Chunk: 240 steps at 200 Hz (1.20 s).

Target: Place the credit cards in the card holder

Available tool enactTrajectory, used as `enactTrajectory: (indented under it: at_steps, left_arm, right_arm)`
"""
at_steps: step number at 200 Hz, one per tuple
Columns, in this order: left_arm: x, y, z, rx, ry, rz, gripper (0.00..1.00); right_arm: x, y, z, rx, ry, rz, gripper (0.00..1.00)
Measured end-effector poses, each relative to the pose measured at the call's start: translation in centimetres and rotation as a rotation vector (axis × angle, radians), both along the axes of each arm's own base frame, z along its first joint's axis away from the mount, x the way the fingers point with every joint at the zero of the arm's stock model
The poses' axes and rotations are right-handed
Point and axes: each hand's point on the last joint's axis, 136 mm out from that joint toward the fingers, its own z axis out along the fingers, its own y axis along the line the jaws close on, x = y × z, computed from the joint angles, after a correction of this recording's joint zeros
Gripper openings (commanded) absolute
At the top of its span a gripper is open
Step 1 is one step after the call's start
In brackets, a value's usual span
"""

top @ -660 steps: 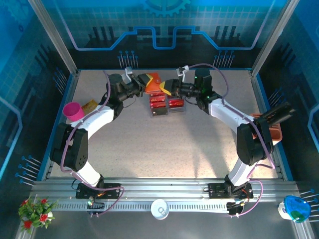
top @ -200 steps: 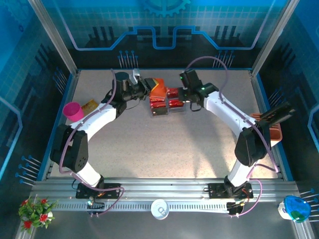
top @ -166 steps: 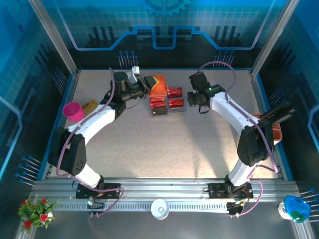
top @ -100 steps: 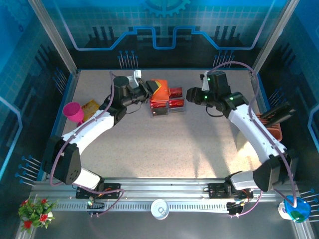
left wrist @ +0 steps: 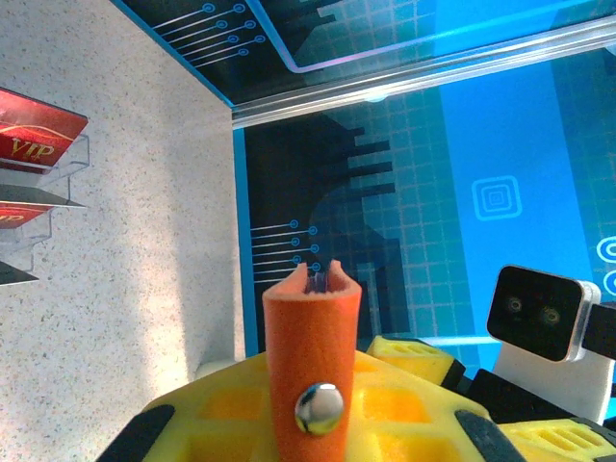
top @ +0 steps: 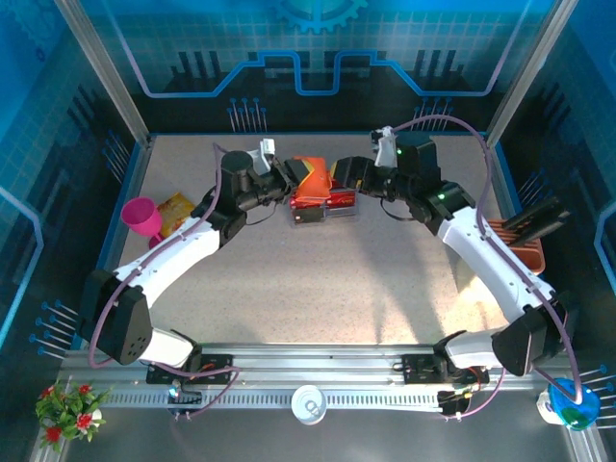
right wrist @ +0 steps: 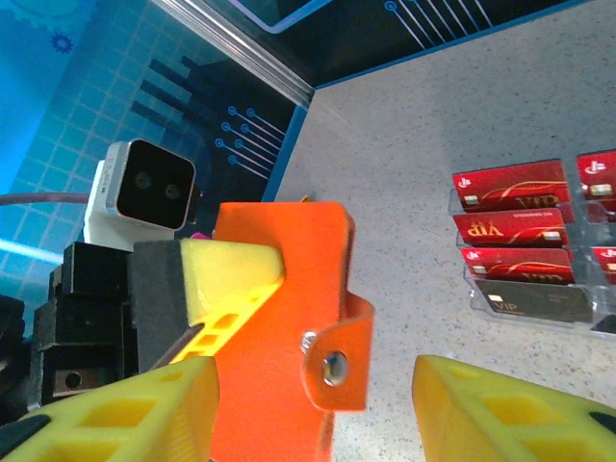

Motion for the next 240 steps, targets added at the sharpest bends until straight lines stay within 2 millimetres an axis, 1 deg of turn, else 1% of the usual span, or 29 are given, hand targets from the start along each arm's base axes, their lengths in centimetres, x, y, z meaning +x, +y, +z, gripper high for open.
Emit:
enactTrajectory:
  at_steps: [26,55,71,89,107,129,169,206,240]
  left_arm:
    - [0.0,0.0,-0.1,0.002,0.002,0.005,0.06]
    - [0.0,-0.2,-0.1,0.001,0.005,0.003,0.06]
    - [0.0,-0.3,-0.1,-0.003,0.006,0.002,0.06]
    - [0.0,-0.3,0.0,-0.011,0.007,0.003,0.06]
    - [0.2,-0.3,0.2,-0.026,0.008,0.011,0.06]
    - [0.3,-0.3,0.6,-0.044,0.003,0.014,0.07]
    - [0.6,-0.4,1.6,-0.09,-0.015,0.02,0.07]
    - [1.0,-0.6,1.6,-0.112,-0.014,0.023,0.07]
    - [1.1,-0.8,2.0,-0.125,-0.029,0.023,0.07]
  right_arm:
    - [0.5,0.8,-0.7,0.004,0.014,0.013,0.54]
    - [1.2,1.0,-1.7,0.009,0.032,0.004,0.45]
    - [1.6,0.7,-2.3,0.018,0.045,-0.012,0.38]
    - [2.2,-0.2,-3.0,0.031,0.056,-0.035,0.34]
    - [2.8,-1.1,-3.8,0.054,0.074,-0.065,0.31]
    - [3.1,-1.5,-4.5,0.083,0.097,-0.079,0.29]
    - [3.5,-1.3,-4.3,0.15,0.101,-0.075,0.28]
    - [3.9,-1.4,-4.3,0.232,0.12,-0.071,0.28]
    - [4.1,-0.7,-3.5,0.319,0.126,-0.035,0.27]
